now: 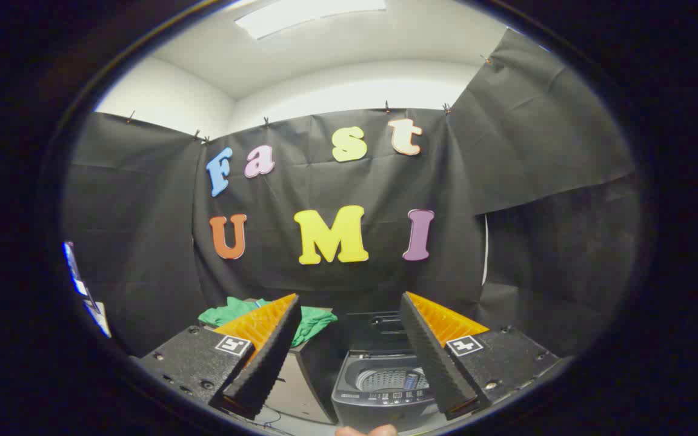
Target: Put the clothes into the washing machine and then close the washing machine lid.
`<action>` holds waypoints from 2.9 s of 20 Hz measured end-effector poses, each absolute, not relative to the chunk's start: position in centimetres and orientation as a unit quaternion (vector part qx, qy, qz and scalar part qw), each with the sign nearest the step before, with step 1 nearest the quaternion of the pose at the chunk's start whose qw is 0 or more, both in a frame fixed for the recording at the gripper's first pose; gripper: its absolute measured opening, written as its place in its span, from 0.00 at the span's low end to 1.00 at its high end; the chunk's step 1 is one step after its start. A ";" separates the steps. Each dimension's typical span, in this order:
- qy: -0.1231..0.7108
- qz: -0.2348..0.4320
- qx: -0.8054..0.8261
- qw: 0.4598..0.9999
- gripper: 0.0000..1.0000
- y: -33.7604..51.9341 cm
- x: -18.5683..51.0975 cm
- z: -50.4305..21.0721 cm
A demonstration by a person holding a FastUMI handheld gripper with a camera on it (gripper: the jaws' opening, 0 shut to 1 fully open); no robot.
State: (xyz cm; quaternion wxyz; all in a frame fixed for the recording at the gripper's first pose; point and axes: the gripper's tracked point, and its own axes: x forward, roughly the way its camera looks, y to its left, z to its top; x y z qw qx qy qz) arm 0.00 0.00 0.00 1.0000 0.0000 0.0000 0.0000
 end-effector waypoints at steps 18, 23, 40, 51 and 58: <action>0.004 -0.016 -0.012 1.000 1.00 6.6 4.0 0.3; 0.040 0.023 0.005 0.999 1.00 10.9 6.8 -0.3; 0.367 0.098 0.005 0.925 1.00 29.1 22.8 -8.8; 0.541 0.086 -0.038 0.836 1.00 33.5 33.6 -18.6; 0.606 0.033 -0.048 0.794 1.00 32.3 37.7 -25.3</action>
